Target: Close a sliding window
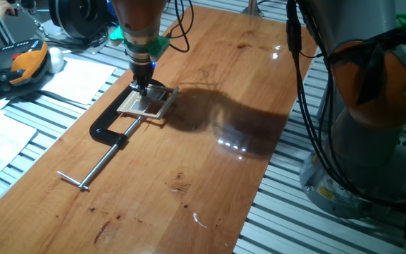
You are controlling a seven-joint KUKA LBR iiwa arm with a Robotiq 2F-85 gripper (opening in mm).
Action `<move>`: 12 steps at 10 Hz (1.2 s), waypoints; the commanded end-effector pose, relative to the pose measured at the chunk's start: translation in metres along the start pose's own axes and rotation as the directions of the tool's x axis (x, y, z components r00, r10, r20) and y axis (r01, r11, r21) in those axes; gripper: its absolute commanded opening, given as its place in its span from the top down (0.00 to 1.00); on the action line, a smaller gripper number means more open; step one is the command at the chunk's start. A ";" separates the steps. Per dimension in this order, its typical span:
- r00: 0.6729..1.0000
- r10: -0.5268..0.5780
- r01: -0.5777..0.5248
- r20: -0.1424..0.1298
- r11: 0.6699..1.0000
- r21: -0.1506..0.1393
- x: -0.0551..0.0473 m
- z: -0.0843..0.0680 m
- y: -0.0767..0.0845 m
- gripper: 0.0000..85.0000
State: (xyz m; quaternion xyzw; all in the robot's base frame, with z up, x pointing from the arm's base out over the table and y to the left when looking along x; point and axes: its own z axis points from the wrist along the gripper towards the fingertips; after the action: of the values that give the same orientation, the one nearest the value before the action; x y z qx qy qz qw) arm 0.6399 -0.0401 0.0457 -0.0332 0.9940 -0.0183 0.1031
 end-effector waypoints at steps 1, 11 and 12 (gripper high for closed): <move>1.000 0.000 0.000 0.000 1.000 0.001 0.000 0.000 0.000 1.00; 1.000 -0.003 0.003 -0.009 1.000 0.001 0.003 -0.003 0.000 1.00; 1.000 -0.003 0.003 -0.009 1.000 0.001 0.003 -0.002 -0.001 1.00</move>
State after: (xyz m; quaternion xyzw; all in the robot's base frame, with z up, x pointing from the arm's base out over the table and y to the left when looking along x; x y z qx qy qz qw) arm 0.6359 -0.0409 0.0475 -0.0348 0.9943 -0.0190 0.0985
